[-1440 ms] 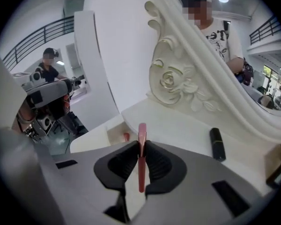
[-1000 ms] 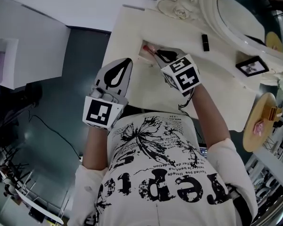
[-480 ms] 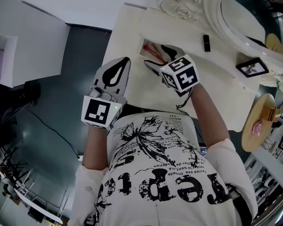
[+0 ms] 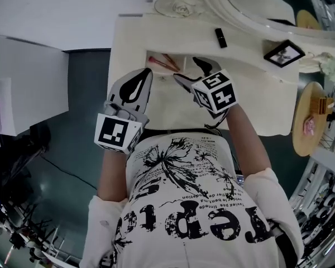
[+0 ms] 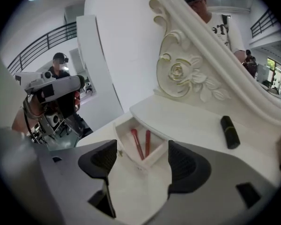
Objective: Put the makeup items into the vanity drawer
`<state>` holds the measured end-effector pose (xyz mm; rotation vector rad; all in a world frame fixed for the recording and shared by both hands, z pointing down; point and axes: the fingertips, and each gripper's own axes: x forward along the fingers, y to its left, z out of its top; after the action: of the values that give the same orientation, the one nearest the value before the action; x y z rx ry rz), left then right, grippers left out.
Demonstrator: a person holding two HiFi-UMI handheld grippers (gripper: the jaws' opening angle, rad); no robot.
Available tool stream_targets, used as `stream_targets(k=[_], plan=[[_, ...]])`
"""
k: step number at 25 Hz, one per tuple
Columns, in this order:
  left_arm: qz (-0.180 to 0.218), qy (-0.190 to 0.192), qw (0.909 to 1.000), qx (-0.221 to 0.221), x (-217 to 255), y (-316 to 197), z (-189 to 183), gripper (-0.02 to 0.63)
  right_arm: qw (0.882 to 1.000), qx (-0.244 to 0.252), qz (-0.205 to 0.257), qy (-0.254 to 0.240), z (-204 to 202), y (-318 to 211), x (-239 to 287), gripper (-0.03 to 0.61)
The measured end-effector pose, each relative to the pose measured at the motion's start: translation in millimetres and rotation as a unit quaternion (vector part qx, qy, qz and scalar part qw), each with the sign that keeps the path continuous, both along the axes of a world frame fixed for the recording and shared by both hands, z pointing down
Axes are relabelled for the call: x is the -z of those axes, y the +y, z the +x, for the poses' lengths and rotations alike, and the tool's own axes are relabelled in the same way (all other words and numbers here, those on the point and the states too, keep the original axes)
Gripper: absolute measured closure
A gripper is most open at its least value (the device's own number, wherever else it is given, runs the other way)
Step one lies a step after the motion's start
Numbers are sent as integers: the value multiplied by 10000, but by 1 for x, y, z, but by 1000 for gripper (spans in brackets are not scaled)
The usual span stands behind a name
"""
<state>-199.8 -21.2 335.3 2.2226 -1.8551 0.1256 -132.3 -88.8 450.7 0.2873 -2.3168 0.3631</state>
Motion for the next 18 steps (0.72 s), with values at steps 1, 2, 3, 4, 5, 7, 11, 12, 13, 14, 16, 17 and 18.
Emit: stream_targets(k=[1,2,3,4,5,7,11,12,13,14,16,17,18], plan=[[-4,7,9999,-109,0,-5,6,600,9999,-122,8,28,10,-3,-1,219],[-11,17,9997,-225,-1,-10,13,600,9997,-247,13,65,21,-6,-3,219],[-20,31,9994,-347,-2,-14,20,600,9992,-375,8,113,32,-9,-6,222],[-33,47,9989,-472,-3,-18,28,600,9986,-507,-8,171,43,-10,-10,224],[-51,63,9982,-597,-5,-22,35,600,9977,-637,-35,234,55,-12,-15,224],[-101,84,9965,-826,-10,-30,50,600,9955,-875,-111,361,77,-14,-26,233],[-205,109,9931,-1151,-19,-44,75,600,9903,-1240,-215,580,114,-18,-46,245],[-236,114,9923,-1210,-21,-47,80,600,9891,-1317,-238,619,121,-20,-50,249],[-267,120,9916,-1260,-24,-49,85,600,9877,-1395,-271,647,127,-21,-54,256],[-294,126,9910,-1303,-26,-51,89,600,9863,-1473,-308,670,133,-24,-58,259],[-351,139,9898,-1374,-31,-56,96,600,9836,-1608,-372,722,144,-28,-66,270],[-383,150,9892,-1405,-33,-58,99,600,9824,-1658,-393,759,148,-30,-71,273],[-417,163,9887,-1430,-36,-59,102,600,9814,-1696,-414,800,151,-32,-76,278]])
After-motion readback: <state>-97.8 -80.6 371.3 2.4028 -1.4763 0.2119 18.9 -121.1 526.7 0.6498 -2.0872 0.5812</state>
